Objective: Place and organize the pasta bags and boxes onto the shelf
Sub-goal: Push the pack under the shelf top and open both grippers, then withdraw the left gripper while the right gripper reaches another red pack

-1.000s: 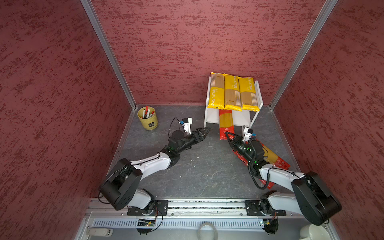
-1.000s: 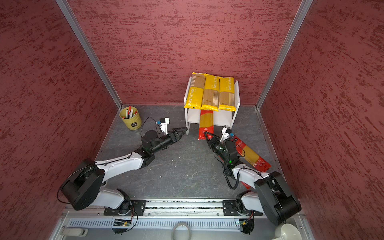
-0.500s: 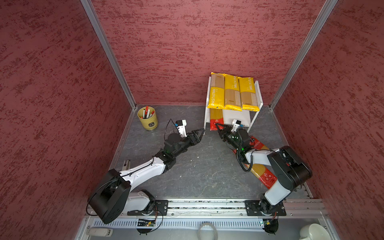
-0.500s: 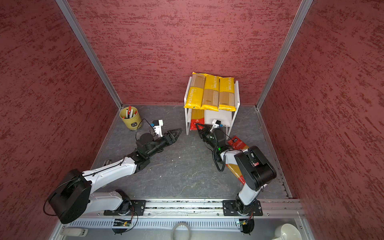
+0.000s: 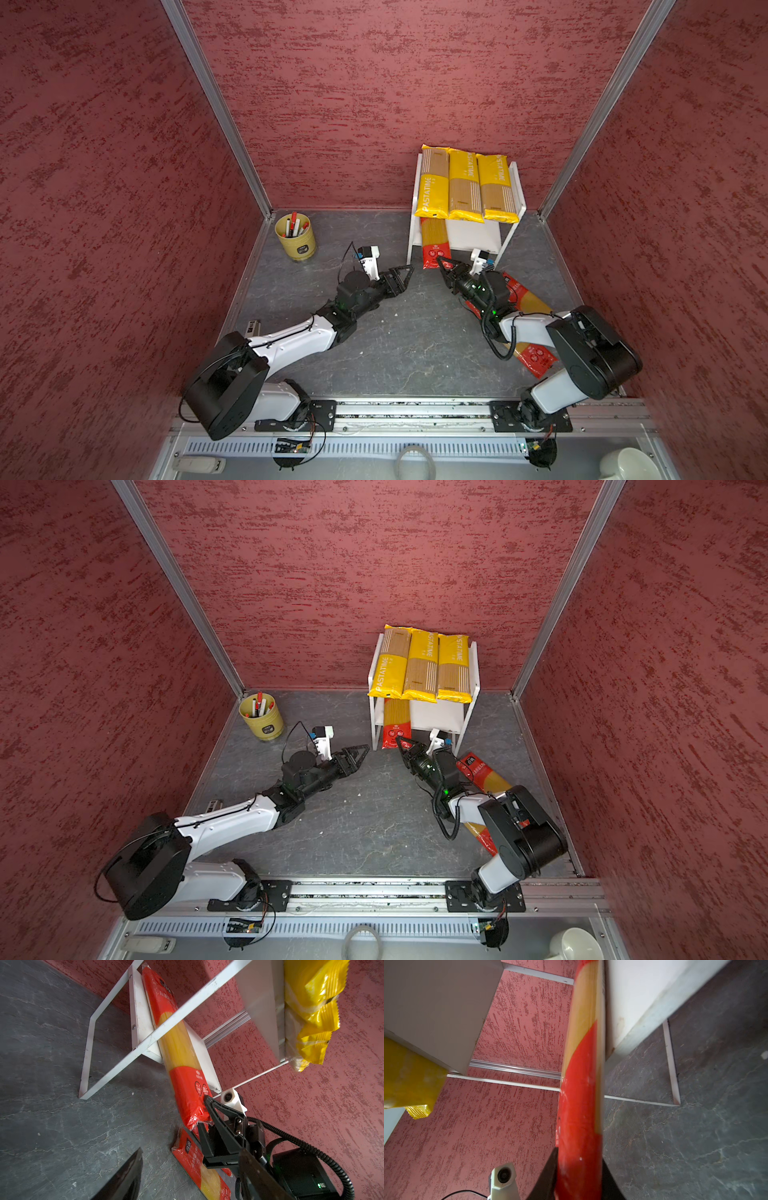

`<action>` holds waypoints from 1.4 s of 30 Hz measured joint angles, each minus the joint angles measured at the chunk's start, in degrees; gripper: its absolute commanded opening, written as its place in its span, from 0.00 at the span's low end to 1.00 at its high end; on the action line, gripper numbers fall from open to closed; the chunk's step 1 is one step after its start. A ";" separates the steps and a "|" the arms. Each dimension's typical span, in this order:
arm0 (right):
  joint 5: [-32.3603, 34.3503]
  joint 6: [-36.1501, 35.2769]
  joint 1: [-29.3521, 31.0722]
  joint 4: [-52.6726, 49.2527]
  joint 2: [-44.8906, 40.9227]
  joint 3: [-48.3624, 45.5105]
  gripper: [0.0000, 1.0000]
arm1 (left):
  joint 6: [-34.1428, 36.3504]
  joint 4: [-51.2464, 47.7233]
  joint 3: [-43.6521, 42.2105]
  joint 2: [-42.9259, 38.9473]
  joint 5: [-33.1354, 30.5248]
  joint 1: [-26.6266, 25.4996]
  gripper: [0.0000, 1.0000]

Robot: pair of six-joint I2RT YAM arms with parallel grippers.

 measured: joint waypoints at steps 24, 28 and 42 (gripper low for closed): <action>5.05 0.90 2.62 0.63 9.53 10.58 0.53 | 1.97 -3.61 1.31 -0.04 -4.68 -3.74 0.73; 2.03 0.24 2.62 -0.55 6.99 8.96 0.60 | 3.58 -5.46 1.31 -1.73 -5.70 -3.82 0.73; -3.52 -12.00 0.13 -31.32 -19.39 -4.74 0.60 | 19.52 -12.57 8.44 4.83 -18.75 -19.12 0.76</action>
